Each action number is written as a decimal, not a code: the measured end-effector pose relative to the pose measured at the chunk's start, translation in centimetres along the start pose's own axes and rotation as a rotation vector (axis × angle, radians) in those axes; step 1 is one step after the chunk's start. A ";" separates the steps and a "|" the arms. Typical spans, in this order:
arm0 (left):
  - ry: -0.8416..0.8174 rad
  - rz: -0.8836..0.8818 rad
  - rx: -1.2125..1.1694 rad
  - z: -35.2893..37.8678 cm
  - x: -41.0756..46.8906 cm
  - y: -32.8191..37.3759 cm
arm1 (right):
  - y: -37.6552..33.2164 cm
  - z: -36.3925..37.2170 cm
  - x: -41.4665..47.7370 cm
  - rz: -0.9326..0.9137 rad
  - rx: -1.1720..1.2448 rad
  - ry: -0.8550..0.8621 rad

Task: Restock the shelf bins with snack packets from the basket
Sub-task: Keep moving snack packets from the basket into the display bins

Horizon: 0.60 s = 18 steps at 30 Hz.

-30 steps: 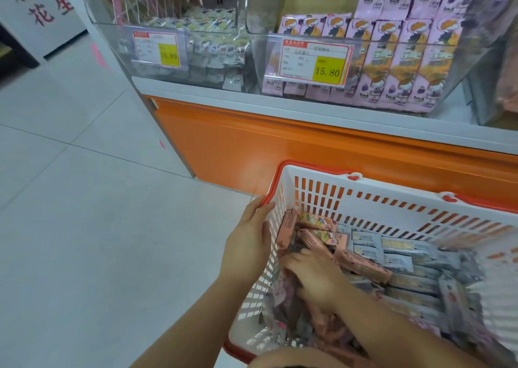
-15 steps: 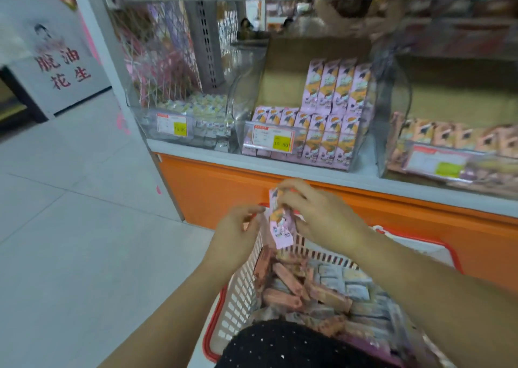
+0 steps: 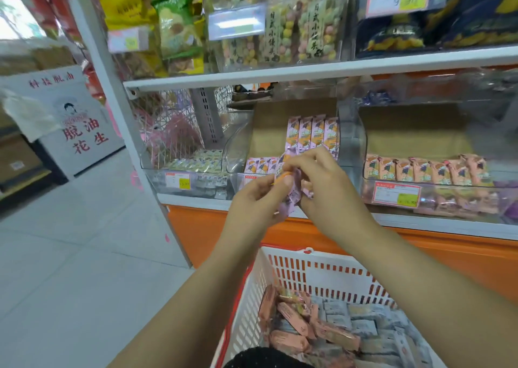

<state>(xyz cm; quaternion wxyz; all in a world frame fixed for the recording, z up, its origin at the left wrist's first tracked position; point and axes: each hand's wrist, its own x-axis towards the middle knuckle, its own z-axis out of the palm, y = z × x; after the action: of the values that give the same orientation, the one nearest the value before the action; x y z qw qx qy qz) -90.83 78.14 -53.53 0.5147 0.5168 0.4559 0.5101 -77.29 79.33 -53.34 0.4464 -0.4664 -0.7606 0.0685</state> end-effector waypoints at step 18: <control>0.371 0.045 0.671 2.6 19.0 -0.9 | 8.0 -0.7 1.1 0.345 -0.282 -0.176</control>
<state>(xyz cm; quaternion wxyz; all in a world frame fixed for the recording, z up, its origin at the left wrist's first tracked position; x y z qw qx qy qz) -87.00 96.91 -53.25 0.2145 0.5653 0.6715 0.4283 -71.79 84.38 -56.42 0.2907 -0.6394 -0.7076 0.0773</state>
